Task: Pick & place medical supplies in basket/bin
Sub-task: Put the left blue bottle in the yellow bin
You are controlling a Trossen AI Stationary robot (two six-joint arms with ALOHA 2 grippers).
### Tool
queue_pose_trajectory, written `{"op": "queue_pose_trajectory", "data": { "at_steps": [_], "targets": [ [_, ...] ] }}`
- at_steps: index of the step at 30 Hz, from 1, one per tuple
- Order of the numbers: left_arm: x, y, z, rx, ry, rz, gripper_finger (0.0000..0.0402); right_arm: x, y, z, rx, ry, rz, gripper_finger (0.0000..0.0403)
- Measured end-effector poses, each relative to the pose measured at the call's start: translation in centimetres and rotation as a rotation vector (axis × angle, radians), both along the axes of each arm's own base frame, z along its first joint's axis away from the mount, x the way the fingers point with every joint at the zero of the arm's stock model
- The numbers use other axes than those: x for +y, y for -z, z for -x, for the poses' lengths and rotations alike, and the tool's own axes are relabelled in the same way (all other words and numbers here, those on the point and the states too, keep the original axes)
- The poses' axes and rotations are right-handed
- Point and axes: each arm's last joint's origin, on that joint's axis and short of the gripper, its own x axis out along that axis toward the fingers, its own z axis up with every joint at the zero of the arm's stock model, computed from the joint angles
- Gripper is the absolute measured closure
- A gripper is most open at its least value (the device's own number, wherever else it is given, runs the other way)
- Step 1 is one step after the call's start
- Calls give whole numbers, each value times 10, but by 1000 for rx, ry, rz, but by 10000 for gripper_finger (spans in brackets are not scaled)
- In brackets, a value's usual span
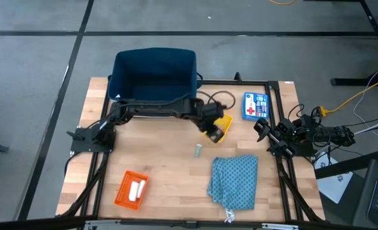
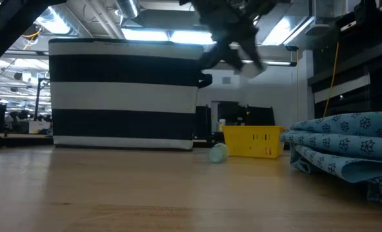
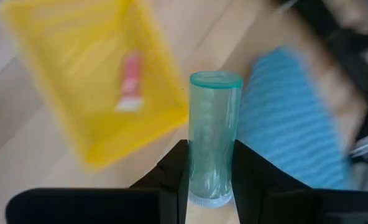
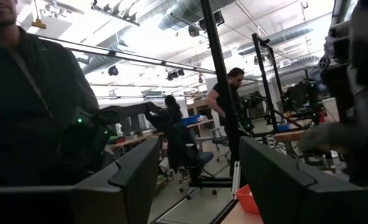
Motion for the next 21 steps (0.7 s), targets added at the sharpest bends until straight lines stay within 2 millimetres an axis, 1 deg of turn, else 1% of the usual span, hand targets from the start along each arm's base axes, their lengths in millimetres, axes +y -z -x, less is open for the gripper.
{"op": "queue_pose_trajectory", "data": {
  "at_steps": [2, 4, 7, 11, 13, 16, 18, 21],
  "targets": [
    [9, -5, -6, -84, 3, 17, 325, 0, 0, 0, 1, -1, -1, 179],
    [18, -4, -12, -136, -7, 19, 325, 0, 0, 0, 2, -2, -3, 179],
    [35, 4, -17, -150, -29, 21, 325, 0, 0, 0, 2, -2, -3, 179],
    [54, 16, -18, -129, -45, 10, 321, 0, 0, 0, 2, -2, -3, 179],
    [62, 26, -20, -111, -41, 21, 316, 0, 0, 0, 3, -1, -5, 179],
    [68, 39, -24, -89, -34, 66, 307, 0, 0, 0, 4, -1, -8, 179],
    [69, 39, -24, -87, -33, 105, 298, 0, 0, 0, 11, -8, -19, 179],
    [66, 37, -25, -99, -52, 73, 279, 0, 0, 0, 17, -14, -26, 179]
  ]
}}
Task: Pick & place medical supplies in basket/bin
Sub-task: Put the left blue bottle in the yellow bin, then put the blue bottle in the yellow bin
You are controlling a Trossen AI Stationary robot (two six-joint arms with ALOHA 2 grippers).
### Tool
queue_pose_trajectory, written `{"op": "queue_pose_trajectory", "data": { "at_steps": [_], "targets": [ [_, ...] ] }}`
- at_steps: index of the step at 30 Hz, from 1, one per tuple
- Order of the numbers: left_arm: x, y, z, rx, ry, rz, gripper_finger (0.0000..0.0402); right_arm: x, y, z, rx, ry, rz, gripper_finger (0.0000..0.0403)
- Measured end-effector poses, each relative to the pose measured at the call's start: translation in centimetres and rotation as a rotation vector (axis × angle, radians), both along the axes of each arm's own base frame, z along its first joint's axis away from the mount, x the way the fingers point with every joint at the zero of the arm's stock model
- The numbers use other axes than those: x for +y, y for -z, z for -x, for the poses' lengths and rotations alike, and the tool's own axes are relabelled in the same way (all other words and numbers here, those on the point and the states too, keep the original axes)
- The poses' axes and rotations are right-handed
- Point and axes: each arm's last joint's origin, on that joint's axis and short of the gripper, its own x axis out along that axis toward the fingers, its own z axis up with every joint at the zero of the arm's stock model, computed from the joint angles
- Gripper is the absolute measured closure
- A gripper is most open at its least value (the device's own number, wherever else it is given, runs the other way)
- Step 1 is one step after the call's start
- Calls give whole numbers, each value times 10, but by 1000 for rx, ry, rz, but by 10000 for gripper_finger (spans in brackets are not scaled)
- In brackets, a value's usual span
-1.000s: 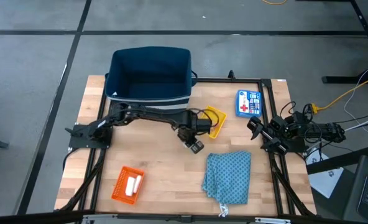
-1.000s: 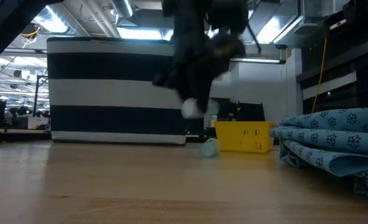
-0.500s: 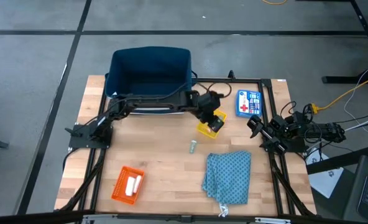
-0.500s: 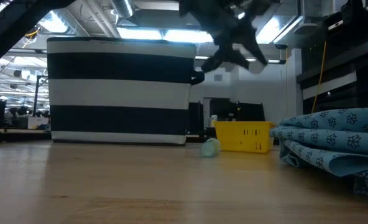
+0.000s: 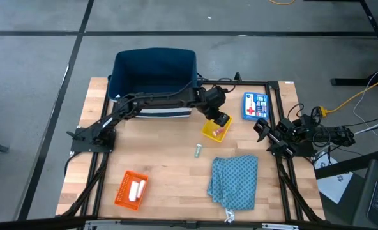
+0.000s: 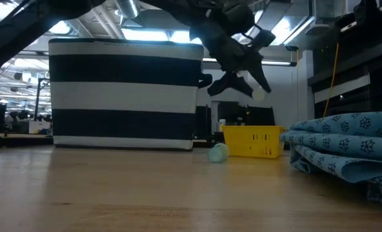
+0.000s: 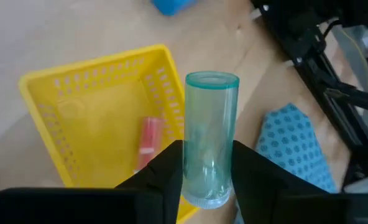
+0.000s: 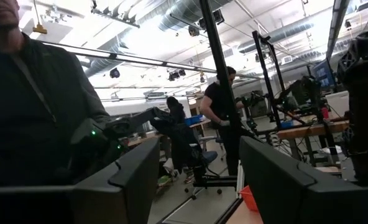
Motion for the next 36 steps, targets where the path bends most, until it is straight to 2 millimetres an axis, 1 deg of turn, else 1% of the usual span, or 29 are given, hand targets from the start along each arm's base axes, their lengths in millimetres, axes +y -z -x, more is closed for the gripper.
{"op": "queue_pose_trajectory", "data": {
  "at_steps": [2, 9, 12, 15, 18, 23, 26, 29, 33, 36],
  "targets": [
    [-2, -1, 0, 3, -10, -26, 263, 0, 0, 0, -1, 0, 2, 179],
    [-2, -3, 1, 3, -13, -23, 211, 0, 0, 0, -4, 2, 6, 179],
    [-3, -2, 1, 5, -20, -14, 201, 0, 0, 0, -2, 0, 4, 179],
    [-9, -5, 1, 3, -3, -1, 197, 0, 0, 0, -2, 0, 3, 179],
    [-22, -8, 1, 2, 32, 3, 199, 0, 0, 0, -2, 0, 4, 179],
    [-56, -14, 3, 18, 133, -18, 205, 0, 1, 0, 7, 1, 5, 179],
    [-76, -13, 7, 66, 191, -20, 208, 0, 1, -1, 11, 2, 7, 179],
    [-94, -7, 17, 194, 232, -8, 208, 0, 1, -1, 11, 1, 7, 179],
    [-111, 4, 29, 376, 177, -11, 208, 0, 1, -1, 12, 1, 7, 179],
    [-116, 14, 35, 475, 67, 0, 208, 0, 1, -1, 12, 1, 7, 179]
  ]
}}
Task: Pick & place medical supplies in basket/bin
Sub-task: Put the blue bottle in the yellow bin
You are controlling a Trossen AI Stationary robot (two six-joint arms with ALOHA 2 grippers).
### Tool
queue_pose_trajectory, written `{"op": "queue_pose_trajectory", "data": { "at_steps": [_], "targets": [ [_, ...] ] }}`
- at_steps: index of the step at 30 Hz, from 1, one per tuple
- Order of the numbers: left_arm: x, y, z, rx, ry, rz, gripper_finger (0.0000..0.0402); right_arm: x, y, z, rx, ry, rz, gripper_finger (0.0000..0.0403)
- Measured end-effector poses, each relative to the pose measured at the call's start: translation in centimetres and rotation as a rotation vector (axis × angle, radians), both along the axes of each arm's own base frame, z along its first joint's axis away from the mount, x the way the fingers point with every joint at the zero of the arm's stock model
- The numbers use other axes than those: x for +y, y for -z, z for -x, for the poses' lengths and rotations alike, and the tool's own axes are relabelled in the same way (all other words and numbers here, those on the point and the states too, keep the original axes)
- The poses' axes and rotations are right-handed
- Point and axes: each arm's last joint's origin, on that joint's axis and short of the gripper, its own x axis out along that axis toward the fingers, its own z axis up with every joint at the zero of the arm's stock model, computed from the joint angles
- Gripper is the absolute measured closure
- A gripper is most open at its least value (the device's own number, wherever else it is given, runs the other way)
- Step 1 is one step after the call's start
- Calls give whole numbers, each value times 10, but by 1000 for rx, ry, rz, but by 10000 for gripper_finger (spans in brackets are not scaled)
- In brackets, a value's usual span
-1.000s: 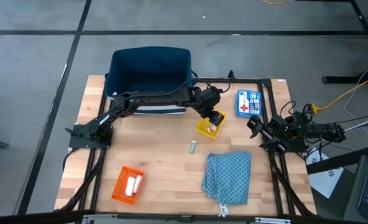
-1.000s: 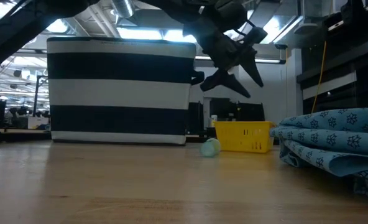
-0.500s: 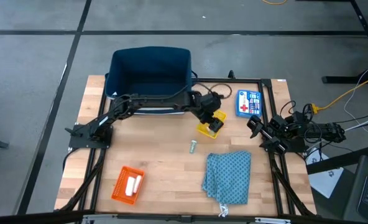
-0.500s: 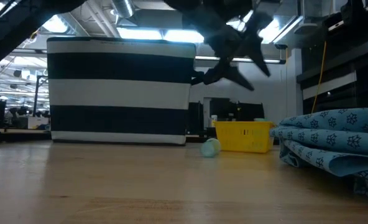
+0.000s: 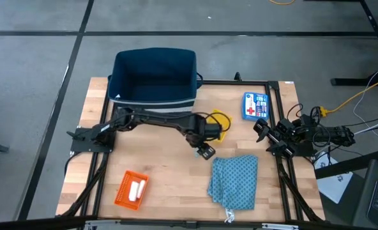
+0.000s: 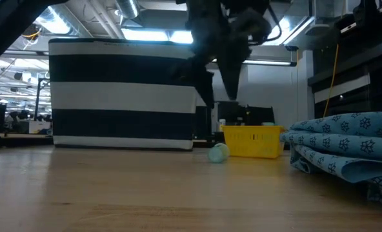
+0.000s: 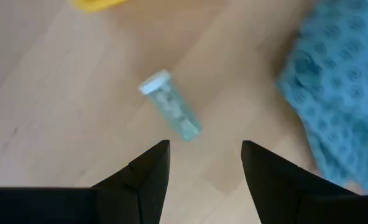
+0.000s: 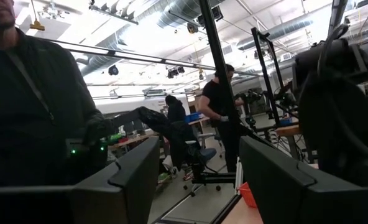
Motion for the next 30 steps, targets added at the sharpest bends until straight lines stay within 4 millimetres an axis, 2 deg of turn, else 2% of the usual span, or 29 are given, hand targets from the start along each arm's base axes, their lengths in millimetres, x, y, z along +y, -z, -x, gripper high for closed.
{"op": "queue_pose_trajectory", "data": {
  "at_steps": [4, 10, 23, 30],
  "targets": [
    [-1, 15, 0, 31, -125, 25, 208, 0, 0, 0, 0, 6, -2, 179],
    [-2, 42, -1, 37, -169, 97, 208, 0, 0, 0, 1, 13, -8, 179],
    [8, 62, 2, 48, -214, 66, 207, 0, 0, 0, 4, 12, -12, 179],
    [7, 76, -1, -7, -235, 120, 207, 0, 0, 0, 3, 16, -11, 179]
  ]
}}
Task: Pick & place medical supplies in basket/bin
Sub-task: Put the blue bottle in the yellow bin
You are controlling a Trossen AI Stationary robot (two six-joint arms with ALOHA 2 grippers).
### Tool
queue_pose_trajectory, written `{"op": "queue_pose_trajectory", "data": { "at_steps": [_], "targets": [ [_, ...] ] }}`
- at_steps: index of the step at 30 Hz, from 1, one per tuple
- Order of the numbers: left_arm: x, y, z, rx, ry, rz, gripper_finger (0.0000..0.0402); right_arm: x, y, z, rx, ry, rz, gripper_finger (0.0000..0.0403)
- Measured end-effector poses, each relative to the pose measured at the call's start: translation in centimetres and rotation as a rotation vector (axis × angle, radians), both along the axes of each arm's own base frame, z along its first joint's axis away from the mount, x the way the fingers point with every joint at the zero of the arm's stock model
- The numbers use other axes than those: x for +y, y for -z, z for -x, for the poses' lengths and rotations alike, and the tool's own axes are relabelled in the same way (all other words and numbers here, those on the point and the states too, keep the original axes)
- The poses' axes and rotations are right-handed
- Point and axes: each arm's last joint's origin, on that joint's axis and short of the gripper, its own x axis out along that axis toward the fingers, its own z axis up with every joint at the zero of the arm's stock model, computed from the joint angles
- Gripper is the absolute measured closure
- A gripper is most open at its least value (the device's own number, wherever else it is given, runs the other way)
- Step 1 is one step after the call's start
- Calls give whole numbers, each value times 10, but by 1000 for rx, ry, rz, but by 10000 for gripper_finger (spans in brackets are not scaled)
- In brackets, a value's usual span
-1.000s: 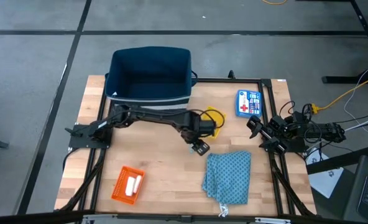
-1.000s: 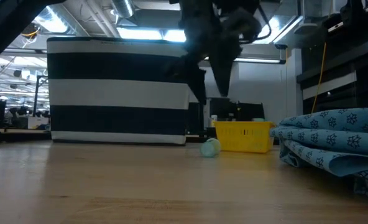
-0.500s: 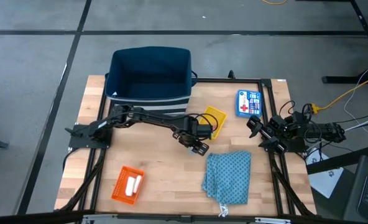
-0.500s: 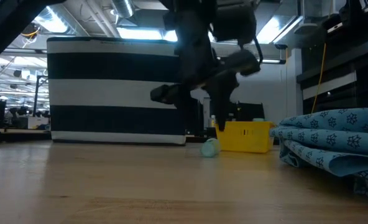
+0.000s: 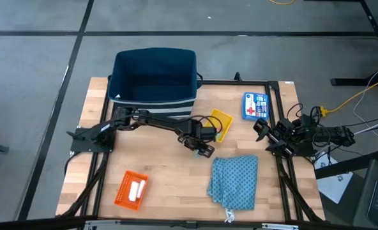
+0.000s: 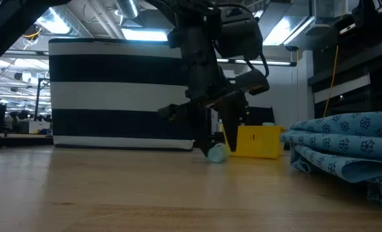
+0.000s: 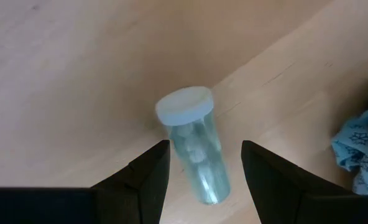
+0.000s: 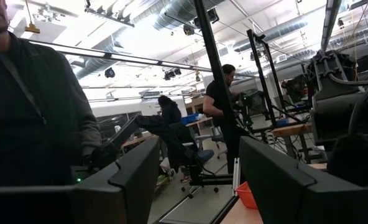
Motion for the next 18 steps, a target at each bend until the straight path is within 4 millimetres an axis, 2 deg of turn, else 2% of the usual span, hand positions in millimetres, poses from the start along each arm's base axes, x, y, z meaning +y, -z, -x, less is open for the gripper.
{"op": "queue_pose_trajectory", "data": {
  "at_steps": [7, 18],
  "targets": [
    [-1, 7, 3, 12, 19, -5, 217, 0, 0, 0, 1, 0, 0, 179],
    [-2, 6, 3, 9, 51, 28, 296, 0, 0, 0, 1, -1, 0, 179]
  ]
}}
